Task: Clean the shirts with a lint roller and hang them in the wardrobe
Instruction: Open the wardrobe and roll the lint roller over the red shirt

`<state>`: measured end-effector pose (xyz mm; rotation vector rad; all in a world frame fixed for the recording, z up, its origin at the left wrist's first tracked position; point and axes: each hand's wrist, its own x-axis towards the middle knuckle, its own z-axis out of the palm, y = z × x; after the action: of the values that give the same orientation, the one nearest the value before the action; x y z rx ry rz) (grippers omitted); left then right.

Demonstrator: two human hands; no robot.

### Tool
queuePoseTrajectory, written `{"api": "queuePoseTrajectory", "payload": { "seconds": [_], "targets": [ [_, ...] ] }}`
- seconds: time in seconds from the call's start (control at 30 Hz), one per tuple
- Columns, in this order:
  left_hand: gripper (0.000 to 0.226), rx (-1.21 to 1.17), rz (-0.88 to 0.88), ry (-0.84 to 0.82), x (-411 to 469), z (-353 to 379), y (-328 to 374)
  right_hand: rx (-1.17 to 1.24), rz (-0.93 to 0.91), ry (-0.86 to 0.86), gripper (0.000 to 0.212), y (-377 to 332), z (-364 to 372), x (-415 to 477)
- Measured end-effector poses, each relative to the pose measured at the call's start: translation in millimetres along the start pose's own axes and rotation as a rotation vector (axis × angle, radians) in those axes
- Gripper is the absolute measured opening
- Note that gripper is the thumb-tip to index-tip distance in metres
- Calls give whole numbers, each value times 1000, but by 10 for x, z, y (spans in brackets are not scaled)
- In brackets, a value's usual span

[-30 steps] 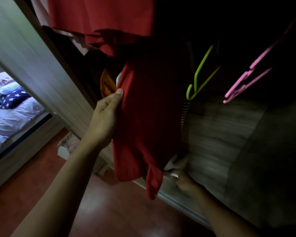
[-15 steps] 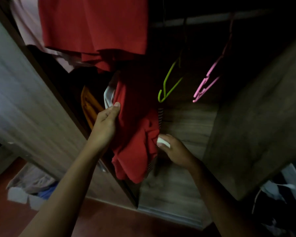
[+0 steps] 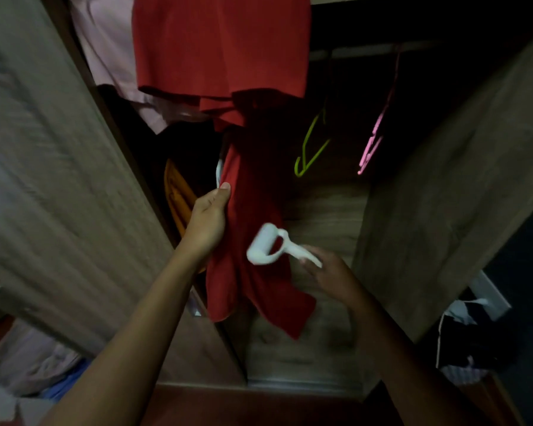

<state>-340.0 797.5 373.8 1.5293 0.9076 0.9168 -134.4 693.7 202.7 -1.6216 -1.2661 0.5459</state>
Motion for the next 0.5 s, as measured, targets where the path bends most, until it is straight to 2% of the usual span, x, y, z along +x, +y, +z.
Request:
{"api": "queuePoseTrajectory", "payload": {
  "seconds": [0.1, 0.23, 0.33, 0.5],
  "targets": [
    [56, 14, -9, -9, 34, -42, -14, 256, 8, 37, 28, -339, 149, 79],
    [48, 31, -28, -58, 64, -47, -49, 310, 72, 28, 30, -428, 307, 156],
    [38, -1, -31, -90, 66, -24, -88, 173, 123, -33, 28, -215, 467, 49],
    [41, 3, 12, -107, 13, 168, -209, -89, 271, -194, 33, 255, 761, -419]
  ]
}}
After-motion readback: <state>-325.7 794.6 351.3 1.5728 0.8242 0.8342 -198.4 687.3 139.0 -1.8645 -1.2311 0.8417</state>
